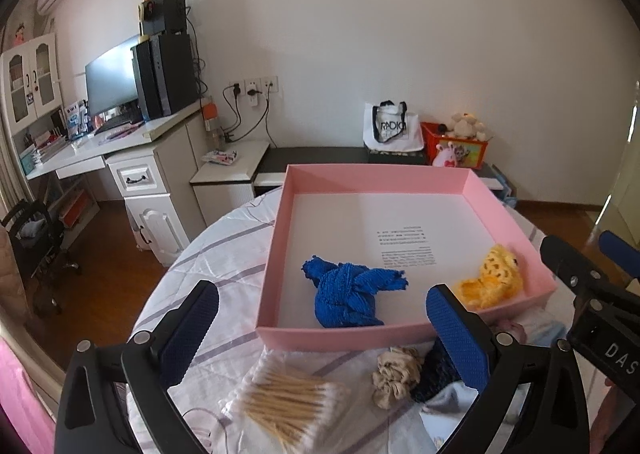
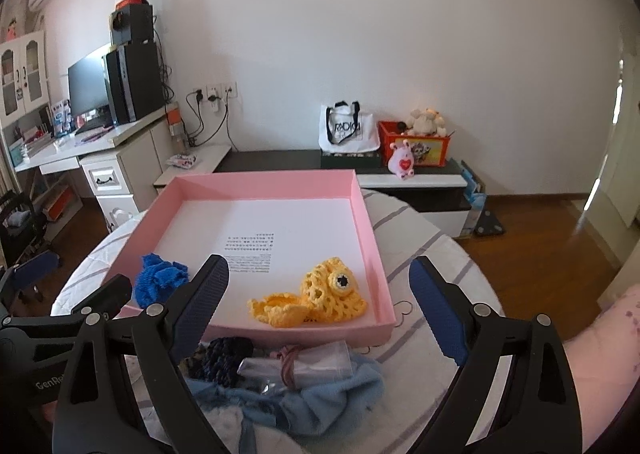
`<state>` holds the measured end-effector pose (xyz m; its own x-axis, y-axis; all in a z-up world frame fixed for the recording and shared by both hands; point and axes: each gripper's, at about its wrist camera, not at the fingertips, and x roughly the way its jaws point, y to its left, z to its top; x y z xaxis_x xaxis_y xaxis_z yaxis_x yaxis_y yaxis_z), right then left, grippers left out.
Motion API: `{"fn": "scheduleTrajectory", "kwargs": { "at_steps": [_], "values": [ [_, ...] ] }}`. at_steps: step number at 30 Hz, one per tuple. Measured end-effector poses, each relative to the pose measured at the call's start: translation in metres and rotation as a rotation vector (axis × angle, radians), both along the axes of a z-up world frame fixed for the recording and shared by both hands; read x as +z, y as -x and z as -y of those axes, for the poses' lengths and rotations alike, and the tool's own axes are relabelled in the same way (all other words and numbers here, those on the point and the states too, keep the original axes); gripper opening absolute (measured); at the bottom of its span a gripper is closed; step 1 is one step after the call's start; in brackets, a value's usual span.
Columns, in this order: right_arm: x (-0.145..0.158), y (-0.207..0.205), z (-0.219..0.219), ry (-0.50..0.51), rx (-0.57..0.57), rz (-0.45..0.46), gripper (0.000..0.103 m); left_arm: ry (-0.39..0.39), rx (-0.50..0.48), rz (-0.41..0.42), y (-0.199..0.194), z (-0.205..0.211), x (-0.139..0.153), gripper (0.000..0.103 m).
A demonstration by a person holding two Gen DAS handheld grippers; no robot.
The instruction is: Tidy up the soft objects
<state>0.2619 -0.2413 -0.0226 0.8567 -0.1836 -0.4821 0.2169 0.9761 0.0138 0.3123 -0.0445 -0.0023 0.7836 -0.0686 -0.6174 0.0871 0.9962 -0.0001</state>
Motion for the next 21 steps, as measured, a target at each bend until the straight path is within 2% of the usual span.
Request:
{"fn": "scheduleTrajectory", "kwargs": {
  "at_steps": [21],
  "values": [
    [0.046, 0.116, -0.022, 0.049, 0.022, 0.157, 0.098, -0.002, 0.020, 0.156, 0.139, -0.003, 0.043, 0.103]
  ]
}}
